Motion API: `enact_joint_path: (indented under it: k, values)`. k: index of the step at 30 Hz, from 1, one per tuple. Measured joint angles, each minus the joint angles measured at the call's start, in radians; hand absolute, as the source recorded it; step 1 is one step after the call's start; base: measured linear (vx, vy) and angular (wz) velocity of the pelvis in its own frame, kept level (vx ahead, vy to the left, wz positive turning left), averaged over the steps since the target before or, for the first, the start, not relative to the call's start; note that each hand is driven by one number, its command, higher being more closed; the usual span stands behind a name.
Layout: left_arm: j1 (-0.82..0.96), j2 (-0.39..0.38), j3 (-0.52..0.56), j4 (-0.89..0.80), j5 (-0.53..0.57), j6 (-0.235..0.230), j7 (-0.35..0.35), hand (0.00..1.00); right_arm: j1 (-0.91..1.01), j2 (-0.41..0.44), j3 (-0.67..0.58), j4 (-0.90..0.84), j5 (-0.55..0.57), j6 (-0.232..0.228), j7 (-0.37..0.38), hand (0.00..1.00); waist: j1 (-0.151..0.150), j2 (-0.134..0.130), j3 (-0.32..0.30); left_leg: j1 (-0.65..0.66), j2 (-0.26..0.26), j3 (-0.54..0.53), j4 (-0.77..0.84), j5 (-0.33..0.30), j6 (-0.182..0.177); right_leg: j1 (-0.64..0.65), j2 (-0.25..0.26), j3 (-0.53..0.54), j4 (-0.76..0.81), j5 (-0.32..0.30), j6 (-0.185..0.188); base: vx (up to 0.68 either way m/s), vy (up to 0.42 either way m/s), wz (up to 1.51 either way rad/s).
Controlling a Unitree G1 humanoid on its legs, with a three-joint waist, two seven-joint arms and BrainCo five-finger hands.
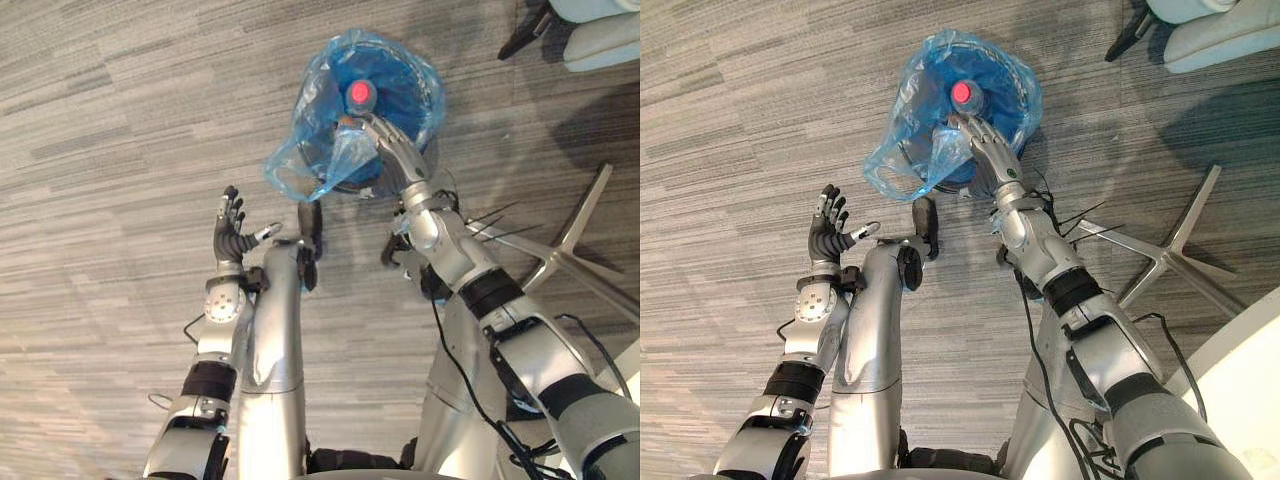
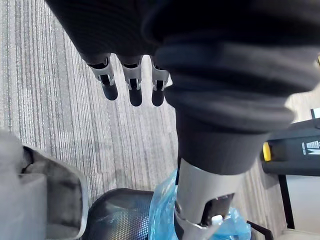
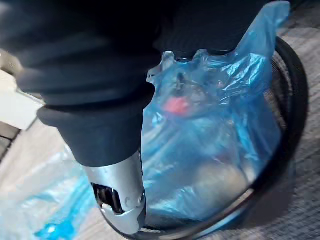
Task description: Gather rubbish on tea table into small bin, then transfer packed bag to large trash can.
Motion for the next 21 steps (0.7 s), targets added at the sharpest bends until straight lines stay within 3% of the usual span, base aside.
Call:
enact_joint_path:
  k: [11,18,21]
  values:
    - [-0.019,0.007,-0.003,0.014,0.001,0.002,-0.001,0.00,-0.002,0.028,-0.023,0.026,0.090,0.000,0.017,1.00,-0.006,-0.001,-0.001,-0.004,-0.001,-0.004,-0.006,0.006,-0.004,-0.001,0.000,-0.004,-0.004,-0.001,0.001,-0.01,0.014,0.01]
    - [-0.019,0.011,0.006,0.013,0.014,0.013,-0.001,0.00,0.084,0.057,-0.116,-0.168,0.228,-0.012,0.017,1.00,-0.008,-0.013,-0.003,0.008,0.010,-0.008,0.003,0.009,0.000,0.016,0.014,-0.006,-0.007,0.003,-0.005,-0.01,0.019,-0.04]
    - [-0.015,-0.002,0.002,0.014,0.044,0.037,-0.003,0.00,0.158,0.107,-0.176,-0.273,0.362,-0.019,0.023,1.00,-0.013,-0.020,-0.005,0.065,0.015,-0.013,-0.004,0.009,0.000,0.077,0.023,-0.013,-0.021,0.004,-0.006,-0.01,0.014,-0.05]
